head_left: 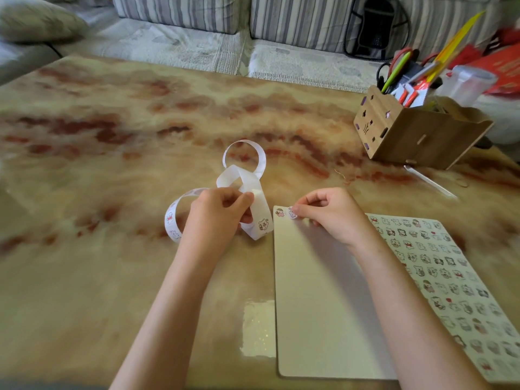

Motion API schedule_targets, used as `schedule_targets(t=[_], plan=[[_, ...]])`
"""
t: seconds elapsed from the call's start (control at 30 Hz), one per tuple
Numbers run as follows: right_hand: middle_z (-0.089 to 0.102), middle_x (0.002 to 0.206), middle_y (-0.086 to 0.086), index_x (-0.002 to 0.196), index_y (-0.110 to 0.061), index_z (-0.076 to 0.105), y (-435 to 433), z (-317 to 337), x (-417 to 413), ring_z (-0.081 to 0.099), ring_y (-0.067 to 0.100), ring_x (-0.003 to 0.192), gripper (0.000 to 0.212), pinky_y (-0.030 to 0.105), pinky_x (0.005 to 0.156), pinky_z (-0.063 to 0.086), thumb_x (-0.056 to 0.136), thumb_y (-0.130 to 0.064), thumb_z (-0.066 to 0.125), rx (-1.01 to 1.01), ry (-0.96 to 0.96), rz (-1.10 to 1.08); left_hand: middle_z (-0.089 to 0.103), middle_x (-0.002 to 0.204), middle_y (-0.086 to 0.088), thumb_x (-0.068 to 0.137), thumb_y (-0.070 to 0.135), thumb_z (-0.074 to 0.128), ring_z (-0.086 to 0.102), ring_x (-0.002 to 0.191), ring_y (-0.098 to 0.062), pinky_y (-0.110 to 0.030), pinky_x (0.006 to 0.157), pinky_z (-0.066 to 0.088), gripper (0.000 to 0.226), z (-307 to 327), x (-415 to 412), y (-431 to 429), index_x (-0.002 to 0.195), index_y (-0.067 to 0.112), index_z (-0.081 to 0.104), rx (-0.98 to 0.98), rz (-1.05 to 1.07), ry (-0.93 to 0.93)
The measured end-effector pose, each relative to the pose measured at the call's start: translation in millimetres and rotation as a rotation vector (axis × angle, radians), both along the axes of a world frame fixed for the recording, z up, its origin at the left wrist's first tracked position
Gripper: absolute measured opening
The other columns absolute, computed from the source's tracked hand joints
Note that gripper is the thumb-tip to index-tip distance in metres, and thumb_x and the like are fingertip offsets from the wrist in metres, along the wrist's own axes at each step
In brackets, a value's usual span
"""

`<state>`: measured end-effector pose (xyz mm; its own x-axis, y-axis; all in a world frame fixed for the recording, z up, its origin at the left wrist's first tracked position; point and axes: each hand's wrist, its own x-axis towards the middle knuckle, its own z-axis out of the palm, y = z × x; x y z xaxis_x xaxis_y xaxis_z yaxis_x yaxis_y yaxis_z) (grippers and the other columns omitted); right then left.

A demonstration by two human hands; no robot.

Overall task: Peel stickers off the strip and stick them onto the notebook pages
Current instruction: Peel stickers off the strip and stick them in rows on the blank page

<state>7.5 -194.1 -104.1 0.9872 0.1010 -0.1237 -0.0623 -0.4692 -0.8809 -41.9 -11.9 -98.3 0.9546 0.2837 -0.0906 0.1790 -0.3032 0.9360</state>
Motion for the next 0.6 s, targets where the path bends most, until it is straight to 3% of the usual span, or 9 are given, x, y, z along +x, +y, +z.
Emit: schedule_targets(t=[0.27, 0.47, 0.6], plan=[[0.065, 0.063, -0.001, 0.071, -0.013, 0.07, 3.0, -4.6, 0.7, 0.047, 0.006, 0.047, 0.009, 0.023, 0.053, 0.038, 0.078, -0.008, 0.072, -0.038, -0.057, -0.026, 0.073, 0.077, 0.003, 0.092, 0.025, 0.057, 0.07, 0.081, -0.012, -0.02, 0.071, 0.048, 0.021, -0.4, 0.2, -0.2, 0.084, 0.013, 0.072, -0.007, 0.001, -0.001], [0.065, 0.065, -0.001, 0.071, -0.015, 0.069, 3.8, -7.0, 0.8, 0.048, 0.004, 0.048, 0.01, 0.021, 0.054, 0.04, 0.078, -0.009, 0.072, -0.072, -0.085, -0.032, 0.072, 0.075, 0.005, 0.092, 0.026, 0.057, 0.067, 0.074, -0.005, -0.002, 0.053, 0.041, 0.021, -0.6, 0.1, 0.3, 0.085, 0.014, 0.073, 0.009, -0.003, -0.007], [0.064, 0.063, -0.004, 0.07, -0.017, 0.068, 5.1, -9.4, 0.8, 0.048, 0.002, 0.046, 0.012, 0.02, 0.052, 0.039, 0.078, -0.01, 0.072, -0.097, -0.102, -0.046, 0.072, 0.075, 0.005, 0.092, 0.026, 0.057, 0.068, 0.075, -0.006, -0.007, 0.059, 0.044, 0.021, -0.3, -0.5, 0.4, 0.083, 0.015, 0.072, 0.019, -0.005, -0.007]])
